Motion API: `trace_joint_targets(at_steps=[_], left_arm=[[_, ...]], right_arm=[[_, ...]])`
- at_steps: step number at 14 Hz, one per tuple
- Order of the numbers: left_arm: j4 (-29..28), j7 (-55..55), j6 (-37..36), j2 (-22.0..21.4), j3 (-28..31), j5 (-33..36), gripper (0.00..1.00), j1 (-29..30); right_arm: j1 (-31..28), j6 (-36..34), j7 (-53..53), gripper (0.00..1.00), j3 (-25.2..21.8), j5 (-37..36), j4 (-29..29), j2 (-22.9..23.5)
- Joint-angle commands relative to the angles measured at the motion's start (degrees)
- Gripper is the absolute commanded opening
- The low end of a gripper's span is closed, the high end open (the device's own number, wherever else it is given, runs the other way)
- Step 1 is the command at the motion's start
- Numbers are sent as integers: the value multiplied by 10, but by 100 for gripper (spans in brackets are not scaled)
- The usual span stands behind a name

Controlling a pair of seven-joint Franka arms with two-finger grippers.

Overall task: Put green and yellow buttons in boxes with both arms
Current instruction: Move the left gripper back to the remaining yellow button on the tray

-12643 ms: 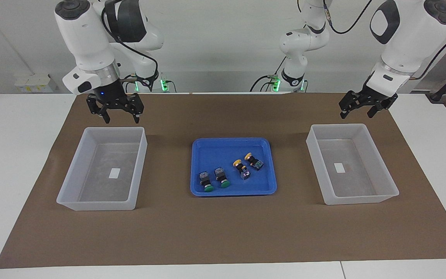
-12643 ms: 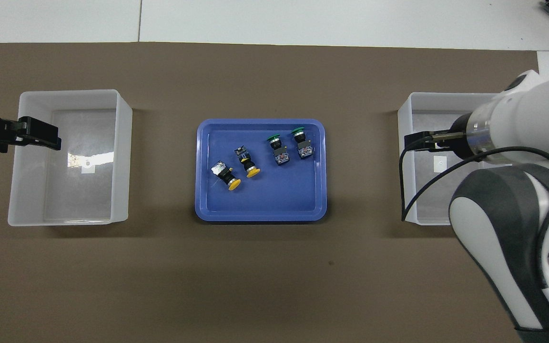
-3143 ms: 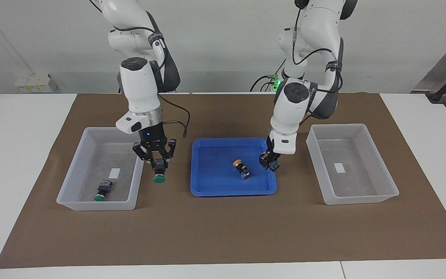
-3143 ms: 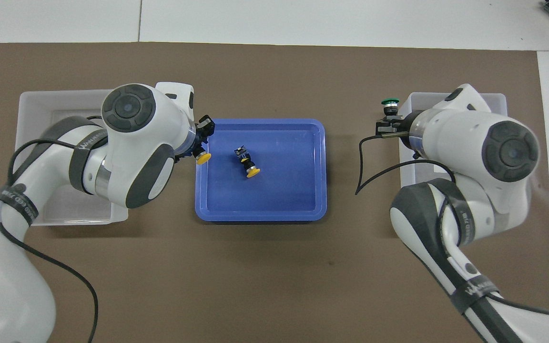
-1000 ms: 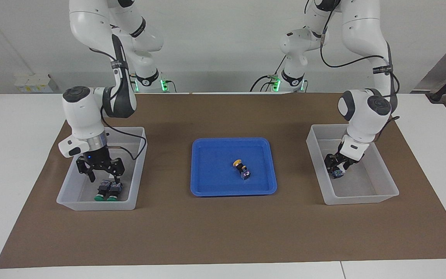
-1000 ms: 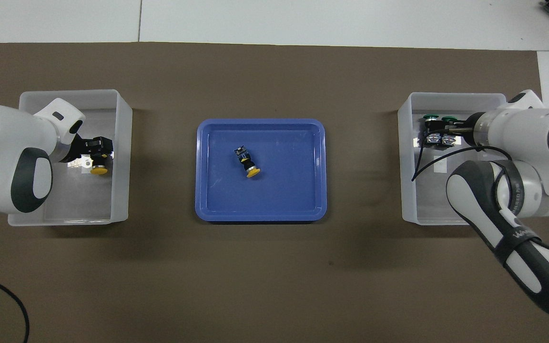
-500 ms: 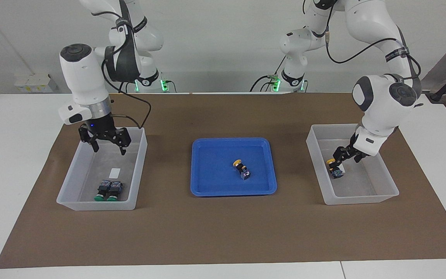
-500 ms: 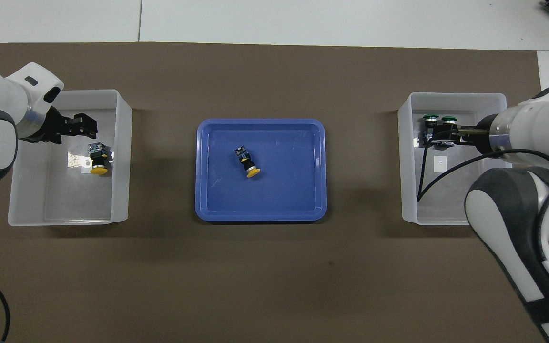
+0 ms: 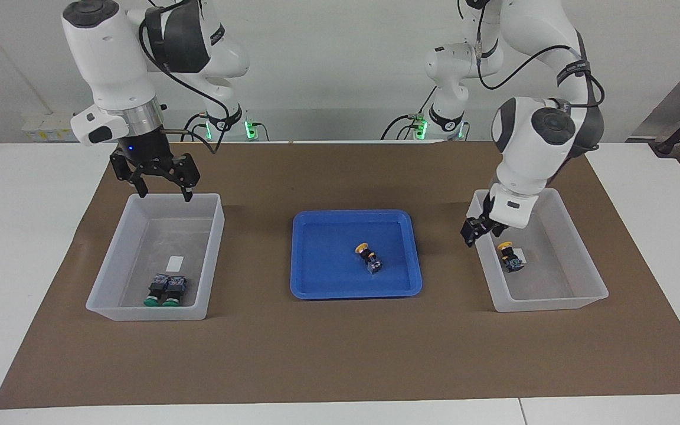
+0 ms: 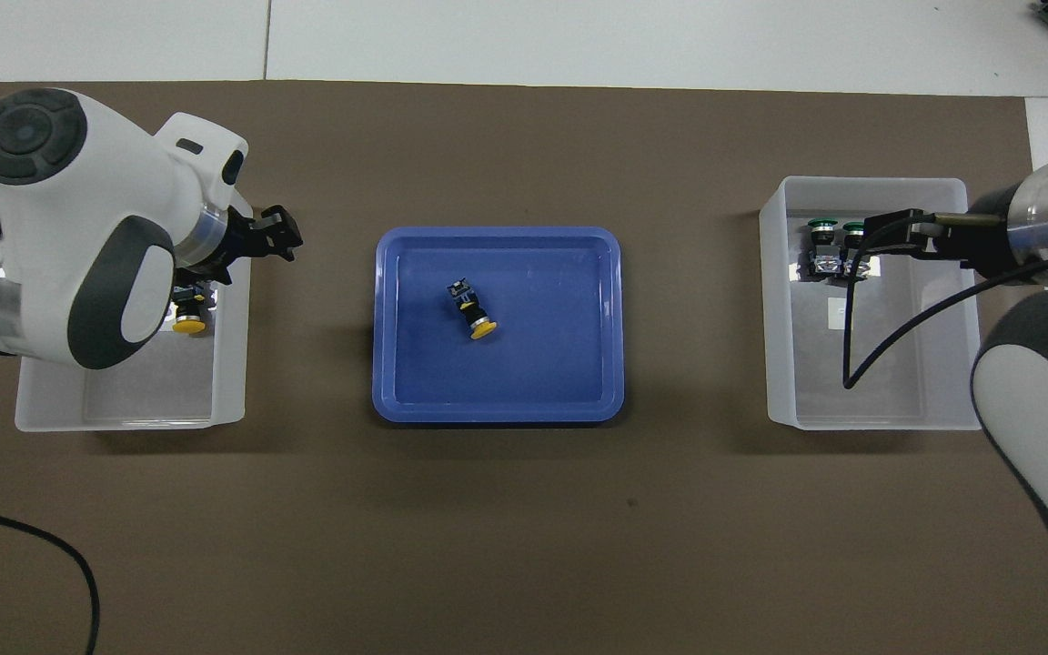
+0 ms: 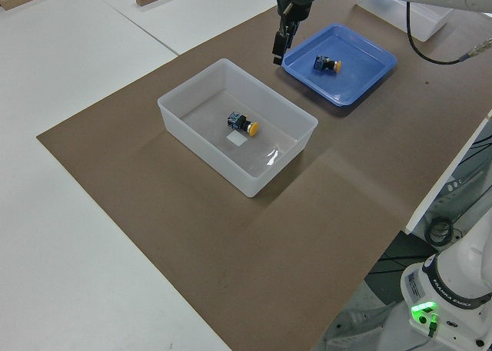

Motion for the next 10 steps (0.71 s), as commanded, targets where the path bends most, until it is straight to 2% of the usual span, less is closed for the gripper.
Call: trace_joint_targets(at_steps=[1,5,10], left_arm=[[-29,-104,32,-12,9,-4,74,-42],[-89,-227,145,-24,7,-5,71,-92],[-104,-301,237,8,8,-5,71,-145]], right_arm=[[-4,-42,4,100,7,11,44,16],[-4,-58,-4,100,8,11,13,-2],[-4,-51,-8,100,13,11,-21,-17]])
